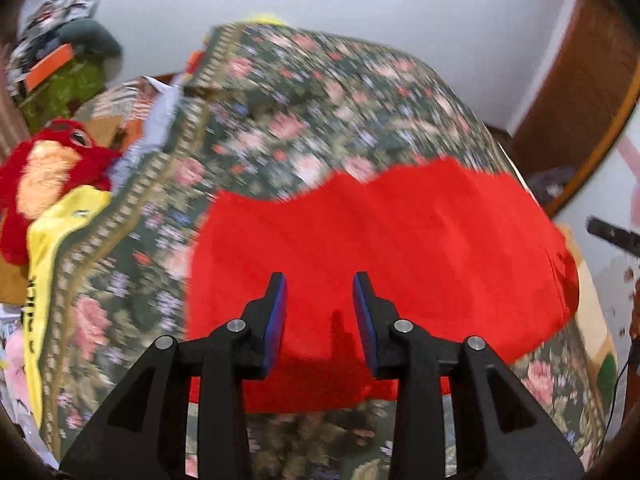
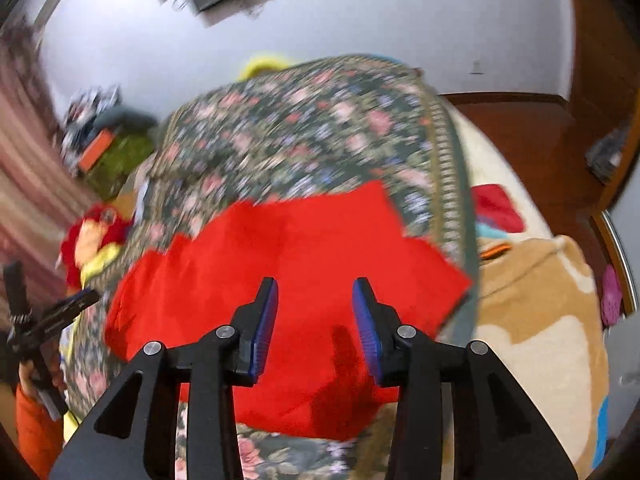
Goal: Fold large clothes
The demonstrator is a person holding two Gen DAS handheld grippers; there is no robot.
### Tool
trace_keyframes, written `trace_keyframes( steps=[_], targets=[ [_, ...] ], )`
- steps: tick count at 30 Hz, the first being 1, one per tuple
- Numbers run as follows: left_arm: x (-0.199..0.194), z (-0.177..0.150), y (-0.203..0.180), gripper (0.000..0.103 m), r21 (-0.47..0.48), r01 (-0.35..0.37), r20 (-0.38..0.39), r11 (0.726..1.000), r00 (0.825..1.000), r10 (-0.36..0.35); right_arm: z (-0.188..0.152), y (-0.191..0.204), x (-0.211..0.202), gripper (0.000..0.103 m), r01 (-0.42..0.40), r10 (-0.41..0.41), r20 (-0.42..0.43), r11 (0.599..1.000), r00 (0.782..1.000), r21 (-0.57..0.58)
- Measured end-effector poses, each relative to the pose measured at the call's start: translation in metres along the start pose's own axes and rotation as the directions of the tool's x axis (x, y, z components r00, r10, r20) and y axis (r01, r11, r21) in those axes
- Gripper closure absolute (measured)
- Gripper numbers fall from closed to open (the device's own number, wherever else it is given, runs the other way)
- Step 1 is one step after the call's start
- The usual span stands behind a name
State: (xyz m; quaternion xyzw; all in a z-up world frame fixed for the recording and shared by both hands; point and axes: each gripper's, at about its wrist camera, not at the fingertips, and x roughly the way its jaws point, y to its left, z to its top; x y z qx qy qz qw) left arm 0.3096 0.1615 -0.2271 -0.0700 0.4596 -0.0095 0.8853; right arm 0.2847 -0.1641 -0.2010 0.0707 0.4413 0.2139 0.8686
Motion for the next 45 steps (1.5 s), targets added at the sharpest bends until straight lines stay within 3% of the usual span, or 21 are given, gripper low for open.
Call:
trace_keyframes(
  steps=[5,9,11,14,19,22,25,28,33,39,45],
  targets=[
    [0.024,-0.010,-0.038,0.068,0.060,0.065,-0.058,0.996,0.996,-0.061,-0.014,0.042,0.033,0.060,-0.030,0.020,-0.076,0.991,0.997,-0.127],
    [0.038,-0.014,-0.060,0.058,0.078,0.105,-0.069,0.991,0.993,-0.100,-0.027,0.064,0.058,0.057,-0.024,-0.008,-0.138,0.974,0.990,-0.226],
    [0.045,-0.017,-0.068,0.056,0.098,0.097,-0.076,0.990,0.993,-0.090,-0.034,0.069,0.067,0.042,0.002,-0.043,-0.141,0.961,0.989,-0.277],
    [0.053,-0.024,-0.071,0.048,0.116,0.069,-0.074,0.991,0.995,-0.061,-0.040,0.067,0.066,0.029,0.042,-0.083,-0.118,0.949,0.990,-0.312],
    [0.056,-0.035,-0.050,0.040,0.069,0.020,-0.044,0.997,0.999,-0.017,-0.042,0.033,0.059,0.028,0.088,-0.121,-0.131,0.969,0.984,-0.233],
    [0.053,-0.041,-0.036,0.038,0.048,-0.005,-0.041,0.999,0.999,0.007,-0.044,-0.006,0.054,0.025,0.088,-0.104,-0.163,0.991,0.981,-0.098],
    [0.046,-0.048,-0.020,0.034,0.029,-0.061,-0.035,0.998,0.997,0.062,-0.048,-0.028,0.045,0.025,0.113,-0.117,-0.168,0.993,0.979,-0.035],
    [0.040,-0.056,0.000,0.034,-0.023,-0.090,-0.040,0.996,0.995,0.089,-0.057,-0.048,0.035,0.025,0.228,-0.225,-0.170,0.974,0.959,-0.002],
    [0.030,-0.066,0.034,0.032,-0.120,-0.111,-0.060,0.987,0.993,0.104,-0.068,-0.078,0.018,0.025,0.233,-0.207,-0.199,0.966,0.958,0.116],
    [0.005,-0.073,0.071,0.032,-0.186,-0.227,-0.051,0.956,0.974,0.221,-0.063,-0.076,0.001,0.025,0.261,-0.241,-0.169,0.960,0.956,0.104],
    [-0.025,-0.079,0.089,0.032,-0.239,-0.222,-0.025,0.945,0.975,0.223,-0.045,-0.043,-0.016,0.025,0.250,-0.248,-0.075,0.968,0.966,0.022]
  ],
)
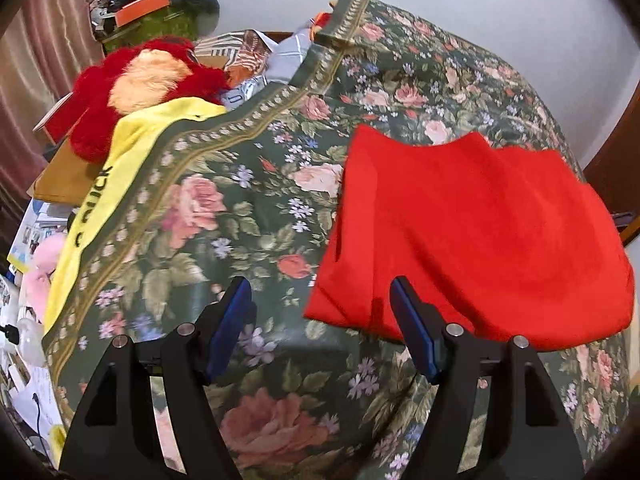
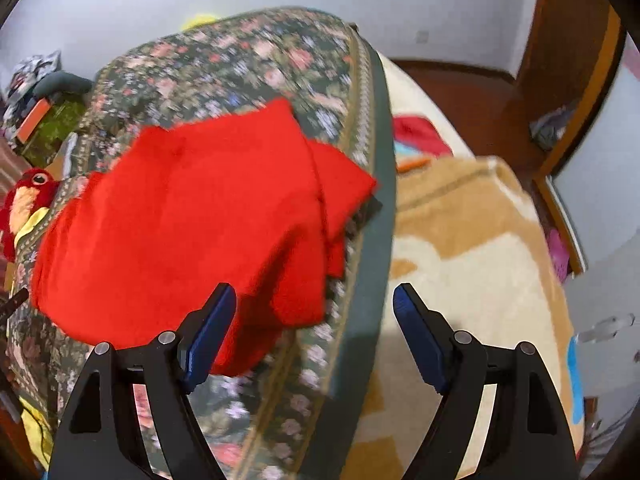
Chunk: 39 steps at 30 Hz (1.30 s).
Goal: Fold large clothes
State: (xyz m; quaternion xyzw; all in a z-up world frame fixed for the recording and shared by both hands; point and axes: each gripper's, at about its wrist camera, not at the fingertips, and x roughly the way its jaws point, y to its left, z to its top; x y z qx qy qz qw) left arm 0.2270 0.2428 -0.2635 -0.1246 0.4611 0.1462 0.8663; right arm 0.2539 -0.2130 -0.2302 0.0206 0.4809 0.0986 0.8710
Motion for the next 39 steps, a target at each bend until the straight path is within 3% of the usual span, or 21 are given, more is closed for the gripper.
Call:
trace_keyframes(
  steps=[6,10,13,17,19,23,27,31,35,39],
  targets=[
    [-0.026,0.001,0.002,0.032,-0.069,0.119,0.037,0.991,0.993,-0.116,0.017,0.040,-0.019,0.025,-0.029,0.039,0.095,0.994,0.995,-0.104],
    [-0.030,-0.002,-0.002,0.032,-0.144,0.239,0.046,0.960,0.971,-0.235,0.023,0.067,-0.020,0.022,-0.074,0.094,0.119,0.985,0.988,-0.158],
    [-0.022,-0.008,-0.006,0.032,-0.208,0.324,0.033,0.923,0.945,-0.324,0.022,0.083,-0.009,0.021,-0.098,0.119,0.101,0.977,0.988,-0.191],
    [-0.005,-0.018,-0.011,0.032,-0.271,0.378,0.005,0.885,0.920,-0.392,0.015,0.102,0.013,0.021,-0.115,0.126,0.034,0.966,0.991,-0.232],
    [0.007,-0.024,-0.015,0.032,-0.309,0.422,-0.020,0.852,0.893,-0.449,0.010,0.108,0.029,0.021,-0.140,0.138,-0.026,0.962,0.990,-0.234],
    [0.026,-0.030,-0.021,0.032,-0.346,0.466,-0.060,0.814,0.855,-0.515,0.003,0.111,0.057,0.021,-0.195,0.168,-0.142,0.960,0.975,-0.201],
    [0.048,-0.033,-0.022,0.032,-0.417,0.512,-0.068,0.751,0.806,-0.588,0.001,0.103,0.060,0.017,-0.224,0.200,-0.157,0.963,0.967,-0.152],
    [0.068,-0.031,-0.016,0.032,-0.483,0.535,-0.020,0.693,0.785,-0.619,0.000,0.094,0.064,0.015,-0.250,0.231,-0.171,0.963,0.958,-0.099],
    [0.076,-0.024,-0.009,0.032,-0.513,0.553,0.063,0.657,0.787,-0.613,-0.001,0.096,0.064,0.014,-0.249,0.231,-0.169,0.964,0.958,-0.095],
    [0.083,-0.013,-0.016,0.032,-0.503,0.531,0.087,0.682,0.816,-0.572,-0.001,0.097,0.065,0.013,-0.244,0.225,-0.166,0.964,0.960,-0.104]
  ],
)
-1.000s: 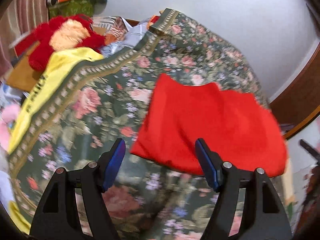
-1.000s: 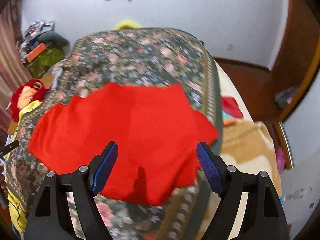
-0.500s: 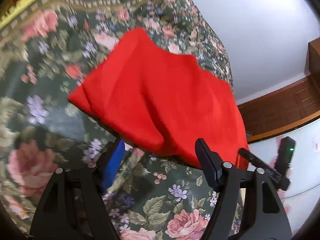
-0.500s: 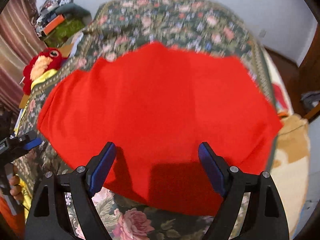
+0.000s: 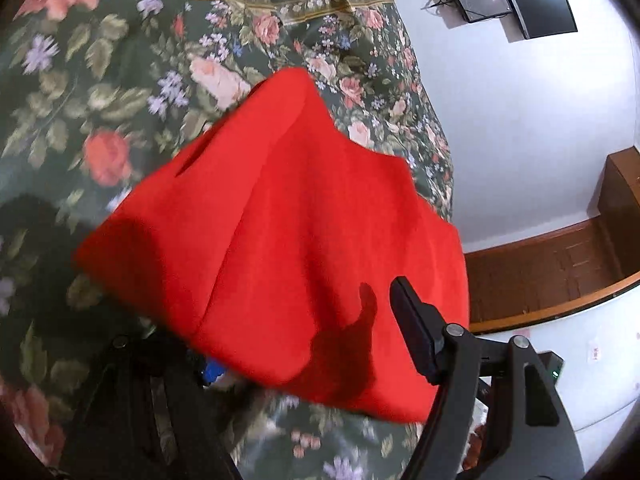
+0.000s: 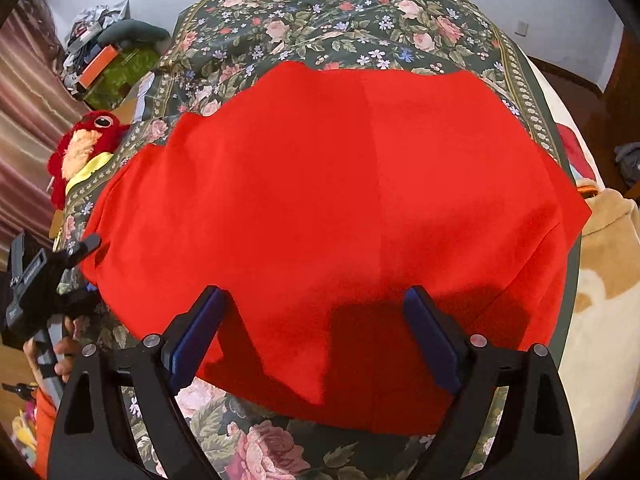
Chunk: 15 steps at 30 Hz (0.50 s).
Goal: Fold large clothes
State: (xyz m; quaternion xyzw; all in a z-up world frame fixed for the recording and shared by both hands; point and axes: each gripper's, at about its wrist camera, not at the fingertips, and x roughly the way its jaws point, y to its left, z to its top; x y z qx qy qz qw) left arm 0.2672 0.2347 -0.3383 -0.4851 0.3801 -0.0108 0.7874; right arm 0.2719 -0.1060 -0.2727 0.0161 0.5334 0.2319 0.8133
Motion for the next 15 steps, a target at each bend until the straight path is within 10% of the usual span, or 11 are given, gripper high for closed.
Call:
trace_keyframes(
  steps=[6,15],
  targets=[
    [0.023,0.010,-0.015,0.033,0.031,-0.079,0.051,0.996,0.996,0.077,0.001,0.001,-0.001,0.012,0.013,-0.013,-0.001,1.000,1.000,0.004],
    [0.014,0.023,-0.014,0.092,0.008,-0.154,0.089,0.988,0.984,0.153,0.000,0.011,-0.011,0.012,0.067,-0.067,0.005,0.998,0.998,-0.020]
  ],
)
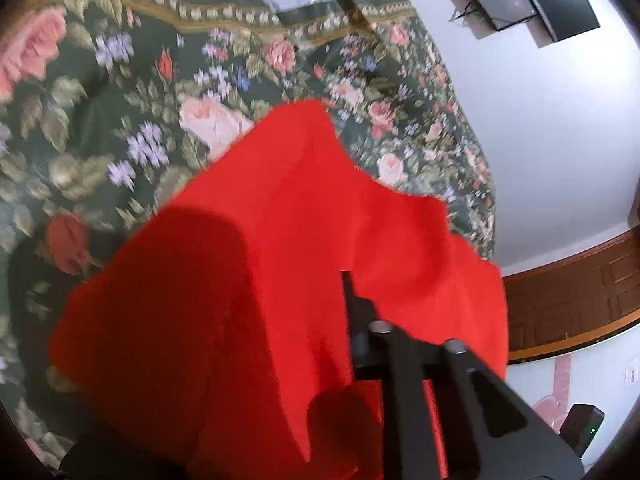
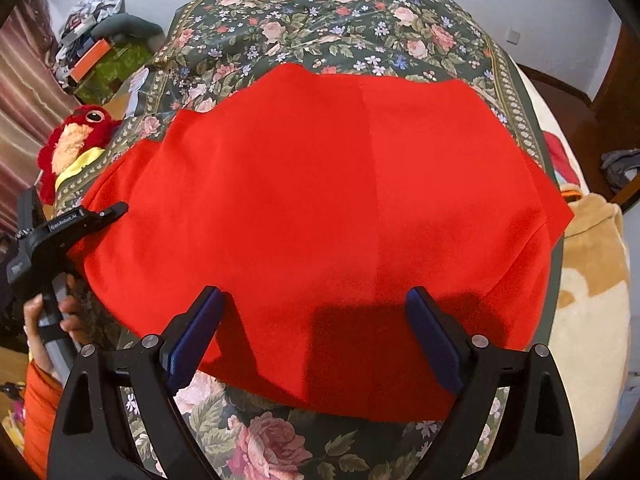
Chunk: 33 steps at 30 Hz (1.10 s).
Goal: Fold large clothes
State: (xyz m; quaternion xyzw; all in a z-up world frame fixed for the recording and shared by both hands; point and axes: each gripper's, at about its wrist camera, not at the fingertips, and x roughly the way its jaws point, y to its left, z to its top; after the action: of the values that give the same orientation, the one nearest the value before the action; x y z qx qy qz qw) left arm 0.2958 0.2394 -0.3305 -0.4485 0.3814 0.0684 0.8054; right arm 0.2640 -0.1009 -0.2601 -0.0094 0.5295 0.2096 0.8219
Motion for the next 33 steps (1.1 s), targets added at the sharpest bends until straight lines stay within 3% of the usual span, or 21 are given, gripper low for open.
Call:
trace_keyframes(
  steps=[7,12,18,22,27,30,33],
  targets=[
    [-0.050,0.008,-0.046,0.094,0.188,-0.027,0.125,0.982,0.992,0.003,0.011,0.022,-0.019,0.012,-0.009,0.010,0.047,0.999,0.999,-0.033],
    [-0.100,0.014,-0.069,0.094,0.266,-0.033,0.240,0.964,0.970,-0.033,0.019,0.050,-0.021,0.012,-0.034,0.041,0.066,0.995,0.997,-0.094],
    [-0.147,0.019,-0.087,0.096,0.307,-0.042,0.342,0.951,0.937,-0.069,0.016,0.084,0.005,0.012,-0.071,0.073,0.001,0.978,0.997,-0.196],
    [-0.160,0.016,-0.100,0.096,0.344,-0.035,0.351,0.938,0.932,-0.094,0.011,0.096,0.023,0.012,-0.122,0.110,-0.064,0.965,0.992,-0.234],
    [-0.154,0.009,-0.122,0.096,0.384,-0.044,0.339,0.922,0.936,-0.096,0.013,0.088,0.020,0.011,-0.161,0.150,-0.067,0.966,0.986,-0.204],
    [-0.146,0.004,-0.143,0.097,0.416,-0.035,0.324,0.909,0.939,-0.113,0.012,0.071,0.007,0.011,-0.198,0.193,-0.047,0.970,0.980,-0.141],
    [-0.135,-0.005,-0.174,0.097,0.463,-0.014,0.300,0.886,0.943,-0.141,0.010,0.046,-0.012,0.011,-0.174,0.176,0.013,0.981,0.984,-0.089]
  ],
)
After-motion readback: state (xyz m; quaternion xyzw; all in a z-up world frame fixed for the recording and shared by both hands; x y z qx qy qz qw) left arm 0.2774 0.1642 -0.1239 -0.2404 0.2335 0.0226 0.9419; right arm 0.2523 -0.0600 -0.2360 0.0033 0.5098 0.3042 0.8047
